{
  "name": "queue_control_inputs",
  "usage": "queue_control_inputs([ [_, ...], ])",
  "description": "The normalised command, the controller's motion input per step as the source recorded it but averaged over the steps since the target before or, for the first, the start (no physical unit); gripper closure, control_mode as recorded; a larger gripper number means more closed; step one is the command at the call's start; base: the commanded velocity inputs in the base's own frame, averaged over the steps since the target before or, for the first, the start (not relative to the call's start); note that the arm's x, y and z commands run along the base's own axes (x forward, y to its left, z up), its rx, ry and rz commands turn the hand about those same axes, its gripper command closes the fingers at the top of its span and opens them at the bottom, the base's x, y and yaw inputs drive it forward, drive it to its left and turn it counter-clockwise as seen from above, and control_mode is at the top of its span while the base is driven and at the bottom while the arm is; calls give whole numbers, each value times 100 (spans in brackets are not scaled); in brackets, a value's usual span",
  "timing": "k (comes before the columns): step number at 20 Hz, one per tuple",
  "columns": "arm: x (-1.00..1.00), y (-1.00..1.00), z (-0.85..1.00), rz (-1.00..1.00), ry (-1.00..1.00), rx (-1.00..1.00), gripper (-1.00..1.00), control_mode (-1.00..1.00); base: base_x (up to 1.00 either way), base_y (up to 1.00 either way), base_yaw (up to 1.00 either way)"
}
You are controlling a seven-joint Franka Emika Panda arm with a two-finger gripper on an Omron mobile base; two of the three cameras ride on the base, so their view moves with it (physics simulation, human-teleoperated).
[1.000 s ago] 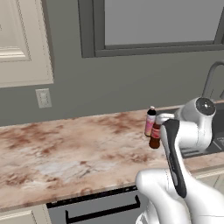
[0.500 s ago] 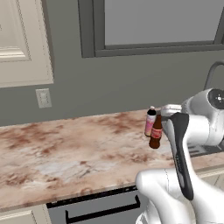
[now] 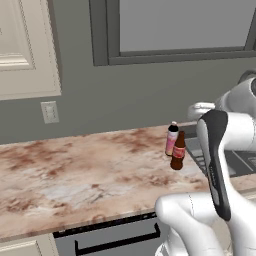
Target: Place the large bottle from the dining counter next to the other large bottle outside the sink, and place the small bottle from the dining counter next to the other small bottle inside the sink.
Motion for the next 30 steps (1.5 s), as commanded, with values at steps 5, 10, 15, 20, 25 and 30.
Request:
queue_control_inputs([
  [5,-34,6,42,0,0,0,-100,-100,0,0,0],
  [10,-17,2,12,0,0,0,-100,100,-24,6,0],
  [15,0,0,0,0,0,0,-100,100,-52,20,0],
  [20,0,0,0,0,0,0,-100,100,-57,20,0],
  [25,0,0,0,0,0,0,-100,100,-55,25,0],
  [30,0,0,0,0,0,0,-100,100,-54,46,2],
])
